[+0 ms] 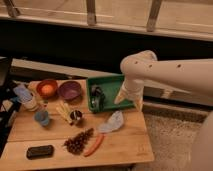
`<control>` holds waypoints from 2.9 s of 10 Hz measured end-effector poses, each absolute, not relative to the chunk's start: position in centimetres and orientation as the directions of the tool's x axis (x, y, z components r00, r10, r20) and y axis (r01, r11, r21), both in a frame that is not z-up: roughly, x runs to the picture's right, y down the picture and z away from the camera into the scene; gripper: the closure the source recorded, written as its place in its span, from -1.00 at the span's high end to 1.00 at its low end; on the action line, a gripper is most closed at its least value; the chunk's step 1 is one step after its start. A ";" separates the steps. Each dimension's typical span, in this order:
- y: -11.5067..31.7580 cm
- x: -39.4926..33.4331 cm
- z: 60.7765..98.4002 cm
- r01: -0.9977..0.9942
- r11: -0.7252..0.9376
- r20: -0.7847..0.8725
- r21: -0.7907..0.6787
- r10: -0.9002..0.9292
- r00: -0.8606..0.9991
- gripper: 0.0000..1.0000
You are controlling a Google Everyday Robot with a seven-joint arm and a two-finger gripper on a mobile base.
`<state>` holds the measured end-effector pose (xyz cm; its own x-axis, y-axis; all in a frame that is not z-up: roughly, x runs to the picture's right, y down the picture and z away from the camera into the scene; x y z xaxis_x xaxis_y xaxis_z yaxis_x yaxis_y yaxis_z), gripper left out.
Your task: Place sponge in metal cup
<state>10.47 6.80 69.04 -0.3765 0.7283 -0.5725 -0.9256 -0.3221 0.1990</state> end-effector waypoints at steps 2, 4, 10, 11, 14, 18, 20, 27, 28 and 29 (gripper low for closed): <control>5.0 4.9 68.4 -0.961 -0.251 -0.571 0.118 0.774 -0.272 0.47; 3.9 -0.9 67.0 -0.987 -0.158 -0.563 -0.001 0.816 -0.130 0.47; 4.0 -4.6 65.5 -0.990 -0.104 -0.558 -0.094 0.829 -0.034 0.47; 3.7 -4.4 65.6 -0.992 -0.086 -0.542 -0.093 0.840 -0.022 0.47; 1.0 -5.6 66.3 -0.988 0.003 -0.469 -0.156 0.880 0.077 0.47; -3.6 -12.3 68.0 -0.945 0.144 -0.383 -0.294 0.888 0.254 0.47; -5.2 -16.5 69.0 -0.909 0.205 -0.341 -0.363 0.879 0.334 0.47; -6.2 -22.9 70.6 -0.847 0.248 -0.279 -0.470 0.869 0.409 0.47; -6.2 -23.0 70.7 -0.847 0.248 -0.279 -0.470 0.869 0.409 0.47; -6.2 -22.9 70.7 -0.846 0.247 -0.276 -0.472 0.870 0.408 0.47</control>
<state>-22.90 -6.22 70.72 0.4083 0.8700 -0.2764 -0.8462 0.2471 -0.4721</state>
